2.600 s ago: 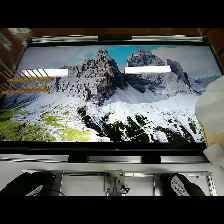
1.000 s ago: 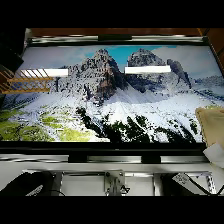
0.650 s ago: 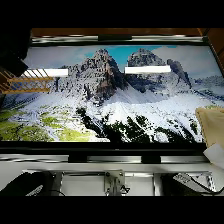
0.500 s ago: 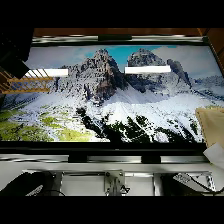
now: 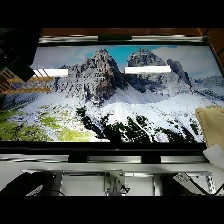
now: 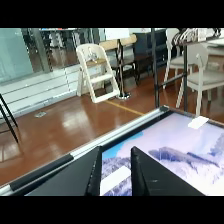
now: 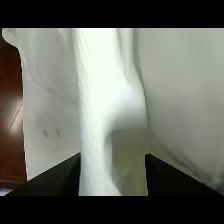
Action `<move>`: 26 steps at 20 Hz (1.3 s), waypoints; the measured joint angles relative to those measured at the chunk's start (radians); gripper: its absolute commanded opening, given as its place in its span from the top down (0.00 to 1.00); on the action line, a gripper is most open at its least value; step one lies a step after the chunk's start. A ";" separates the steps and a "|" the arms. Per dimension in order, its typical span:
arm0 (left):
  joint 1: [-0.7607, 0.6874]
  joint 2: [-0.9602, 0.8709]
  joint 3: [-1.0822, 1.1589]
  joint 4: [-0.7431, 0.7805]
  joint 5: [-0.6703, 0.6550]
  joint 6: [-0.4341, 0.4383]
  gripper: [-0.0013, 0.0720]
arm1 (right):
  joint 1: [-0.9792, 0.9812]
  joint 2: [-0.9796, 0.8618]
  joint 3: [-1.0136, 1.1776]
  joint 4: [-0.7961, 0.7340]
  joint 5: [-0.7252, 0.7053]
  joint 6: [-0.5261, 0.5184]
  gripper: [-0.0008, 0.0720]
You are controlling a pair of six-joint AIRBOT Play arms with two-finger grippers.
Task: Fold the shirts.
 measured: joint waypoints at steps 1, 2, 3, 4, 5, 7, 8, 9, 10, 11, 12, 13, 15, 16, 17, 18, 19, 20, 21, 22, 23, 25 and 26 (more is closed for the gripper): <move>0.000 -0.003 -0.003 0.010 -0.012 0.000 0.64 | 0.000 0.023 0.000 0.023 0.044 -0.015 0.29; 0.000 -0.005 -0.008 0.018 -0.022 0.000 0.64 | 0.000 0.047 0.000 0.046 0.084 -0.030 0.28; 0.000 -0.006 -0.013 0.024 -0.026 0.000 0.64 | 0.000 0.069 0.000 0.079 0.130 -0.046 0.13; 0.000 -0.008 -0.020 0.031 -0.032 0.000 0.64 | 0.000 0.087 0.000 0.113 0.175 -0.062 0.12; 0.000 -0.009 -0.028 0.036 -0.037 0.000 0.64 | 0.000 0.103 0.000 0.159 0.227 -0.079 0.12; 0.000 -0.010 -0.043 0.050 -0.040 0.000 0.64 | 0.000 0.122 0.000 0.256 0.353 -0.106 0.12; 0.001 -0.010 -0.053 0.060 -0.045 0.000 0.64 | 0.000 0.129 0.000 0.303 0.420 -0.115 0.12; 0.005 -0.010 -0.061 0.065 -0.047 0.000 0.64 | 0.000 0.134 0.000 0.343 0.478 -0.123 0.16; 0.011 -0.010 -0.069 0.070 -0.047 -0.004 0.64 | 0.000 0.137 -0.005 0.387 0.532 -0.132 0.17; 0.019 -0.011 -0.076 0.072 -0.052 -0.016 0.64 | 0.000 0.140 -0.017 0.426 0.546 -0.140 0.17; 0.029 -0.013 -0.081 0.075 -0.056 -0.039 0.64 | 0.000 0.145 -0.040 0.471 0.559 -0.149 0.17; 0.039 -0.016 -0.084 0.077 -0.057 -0.064 0.64 | 0.000 0.153 -0.074 0.516 0.595 -0.156 0.17; 0.053 -0.020 -0.090 0.082 -0.069 -0.111 0.64 | 0.000 0.170 -0.170 0.612 0.646 -0.163 0.17; 0.057 -0.023 -0.090 0.082 -0.076 -0.127 0.64 | 0.000 0.179 -0.225 0.653 0.665 -0.165 0.17; 0.060 -0.027 -0.092 0.082 -0.077 -0.138 0.64 | 0.005 0.190 -0.288 0.694 0.674 -0.170 0.17; 0.062 -0.034 -0.093 0.082 -0.088 -0.148 0.63 | 0.026 0.202 -0.358 0.723 0.681 -0.177 0.17; 0.063 -0.046 -0.093 0.082 -0.101 -0.154 0.61 | 0.060 0.212 -0.422 0.749 0.675 -0.186 0.17; 0.064 -0.063 -0.093 0.082 -0.125 -0.162 0.60 | 0.114 0.223 -0.489 0.771 0.660 -0.192 0.17; 0.065 -0.084 -0.094 0.080 -0.152 -0.174 0.60 | 0.185 0.230 -0.551 0.783 0.624 -0.195 0.17; 0.066 -0.112 -0.094 0.080 -0.185 -0.189 0.60 | 0.266 0.232 -0.603 0.790 0.571 -0.190 0.17; 0.067 -0.142 -0.094 0.080 -0.219 -0.204 0.60 | 0.366 0.230 -0.650 0.804 0.499 -0.183 0.17; 0.068 -0.214 -0.092 0.079 -0.287 -0.252 0.60 | 0.578 0.197 -0.706 0.809 0.338 -0.163 0.17; 0.069 -0.257 -0.085 0.080 -0.330 -0.286 0.60 | 0.684 0.168 -0.724 0.811 0.260 -0.161 0.17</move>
